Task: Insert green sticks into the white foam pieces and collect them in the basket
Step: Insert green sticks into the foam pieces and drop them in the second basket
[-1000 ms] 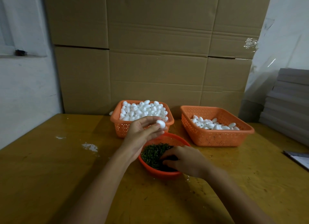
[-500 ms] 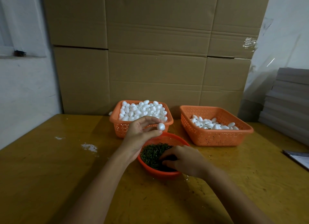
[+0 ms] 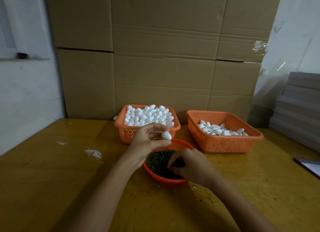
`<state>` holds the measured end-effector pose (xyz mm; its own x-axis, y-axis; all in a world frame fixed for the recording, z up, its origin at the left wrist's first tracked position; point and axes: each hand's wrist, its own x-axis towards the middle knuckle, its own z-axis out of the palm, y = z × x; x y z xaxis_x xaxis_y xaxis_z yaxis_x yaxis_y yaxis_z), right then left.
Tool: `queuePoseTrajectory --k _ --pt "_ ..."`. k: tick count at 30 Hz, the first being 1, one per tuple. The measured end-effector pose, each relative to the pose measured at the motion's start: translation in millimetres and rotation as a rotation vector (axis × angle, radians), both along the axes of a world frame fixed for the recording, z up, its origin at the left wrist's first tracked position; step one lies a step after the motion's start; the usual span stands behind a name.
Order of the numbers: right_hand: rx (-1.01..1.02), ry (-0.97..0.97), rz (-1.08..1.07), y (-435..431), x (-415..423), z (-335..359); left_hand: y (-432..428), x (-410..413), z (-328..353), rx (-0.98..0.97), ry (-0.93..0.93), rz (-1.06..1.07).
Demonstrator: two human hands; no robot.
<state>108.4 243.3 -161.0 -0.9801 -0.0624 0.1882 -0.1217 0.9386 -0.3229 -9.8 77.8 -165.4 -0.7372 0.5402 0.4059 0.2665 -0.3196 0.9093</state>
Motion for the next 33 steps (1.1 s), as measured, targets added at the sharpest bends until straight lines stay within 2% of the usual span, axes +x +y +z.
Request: queuePoseTrajectory --k 12,18,25,33 --pt "-0.119 0.159 -0.004 -4.7 2.0 -2.3 2.5 2.6 0.1 -0.043 0.001 0.068" --pt "-0.22 0.231 -0.054 -2.9 1.7 -2.4 3.3 -0.5 -0.6 0.015 -0.067 0.05" --pt "-0.335 0.231 -0.039 2.1 2.7 2.1 3.9 2.4 1.1 0.081 -0.11 0.041" --pt "-0.587 0.251 -0.035 2.8 4.0 1.1 3.1 6.1 4.0 0.112 -0.152 0.029"
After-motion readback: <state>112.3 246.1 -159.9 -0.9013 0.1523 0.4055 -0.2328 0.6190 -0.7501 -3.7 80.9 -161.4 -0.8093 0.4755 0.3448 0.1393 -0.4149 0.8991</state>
